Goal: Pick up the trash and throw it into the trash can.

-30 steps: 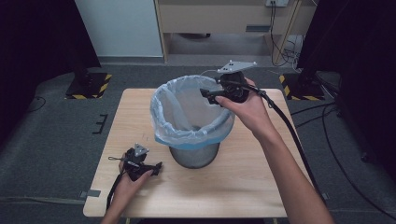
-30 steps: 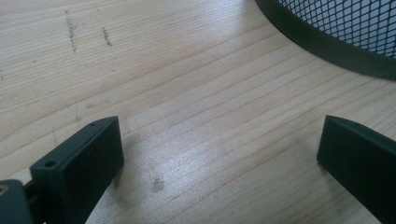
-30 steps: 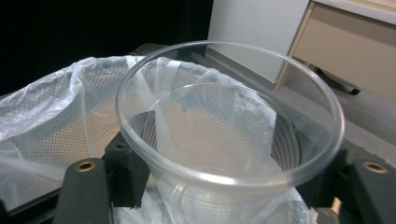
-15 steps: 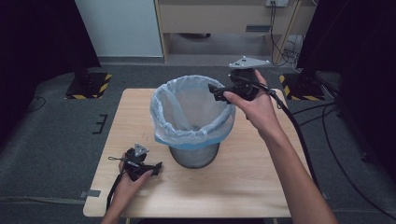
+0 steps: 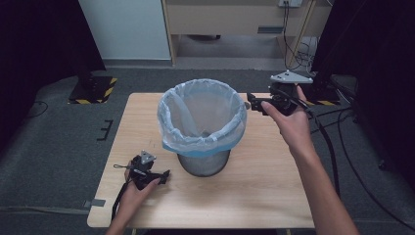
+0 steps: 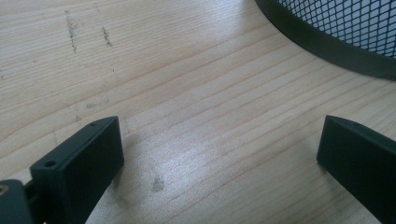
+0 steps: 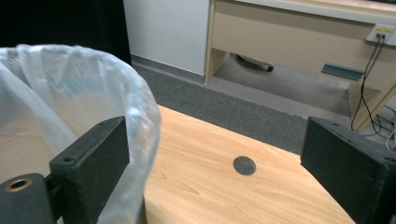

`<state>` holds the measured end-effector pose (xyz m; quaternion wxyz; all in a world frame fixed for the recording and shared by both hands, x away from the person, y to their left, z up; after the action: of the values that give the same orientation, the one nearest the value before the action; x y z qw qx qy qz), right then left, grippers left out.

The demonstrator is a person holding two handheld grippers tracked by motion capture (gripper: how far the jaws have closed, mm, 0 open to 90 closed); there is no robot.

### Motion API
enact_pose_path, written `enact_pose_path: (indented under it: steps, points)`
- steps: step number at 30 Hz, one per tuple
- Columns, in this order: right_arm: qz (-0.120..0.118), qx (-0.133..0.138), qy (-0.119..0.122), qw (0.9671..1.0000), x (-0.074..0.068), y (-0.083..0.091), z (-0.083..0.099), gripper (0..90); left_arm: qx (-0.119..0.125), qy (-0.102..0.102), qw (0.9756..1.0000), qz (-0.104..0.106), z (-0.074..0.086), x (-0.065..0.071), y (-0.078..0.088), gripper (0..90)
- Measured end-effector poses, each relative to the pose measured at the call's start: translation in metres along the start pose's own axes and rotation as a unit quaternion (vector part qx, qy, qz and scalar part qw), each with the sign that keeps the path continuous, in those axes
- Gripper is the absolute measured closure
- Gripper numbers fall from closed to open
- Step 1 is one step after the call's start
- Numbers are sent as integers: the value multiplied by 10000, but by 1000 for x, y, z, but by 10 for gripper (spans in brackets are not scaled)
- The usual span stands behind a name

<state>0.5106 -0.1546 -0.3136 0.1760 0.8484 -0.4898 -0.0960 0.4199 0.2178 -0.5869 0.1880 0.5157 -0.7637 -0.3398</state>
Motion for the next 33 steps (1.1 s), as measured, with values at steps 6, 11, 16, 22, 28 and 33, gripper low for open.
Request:
enact_pose_path:
  steps: [6, 11, 16, 22, 28, 33]
  points:
    - [86, -115, -90, 9999, 14, 0, 28, 82, 0, 0, 10000, 0, 0, 0, 0, 0]
    - [98, -144, -168, 9997, 17, -2, 47, 83, -1, 0, 10000, -1, 0, 0, 0, 0]
    - [86, -245, -249, 9994, 22, -11, 73, 86, -1, -1, 10000, -2, 0, 0, 0, 0]
    - [69, -427, -298, 9986, 25, -25, 97, 92, 0, -1, 10000, -2, 0, 0, 0, 0]
    - [49, -592, -319, 9977, 27, -37, 115, 89, 0, 0, 10000, -2, 0, 0, 0, 0]
    - [49, -658, -366, 9972, 28, -44, 125, 89, 0, 1, 10000, -2, 0, 0, 0, 0]
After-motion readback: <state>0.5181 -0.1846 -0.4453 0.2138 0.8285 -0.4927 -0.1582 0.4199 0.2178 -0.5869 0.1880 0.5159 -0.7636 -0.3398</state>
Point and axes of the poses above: each handheld gripper's, and its own axes: y roughly backward along the jaws, z roughly out of its underside, x roughly to its right, the point moved 7 cm from there along -y, roughly forward along the jaws, and after that the axes turned 5 degrees about -z, right-handed, at the moved point
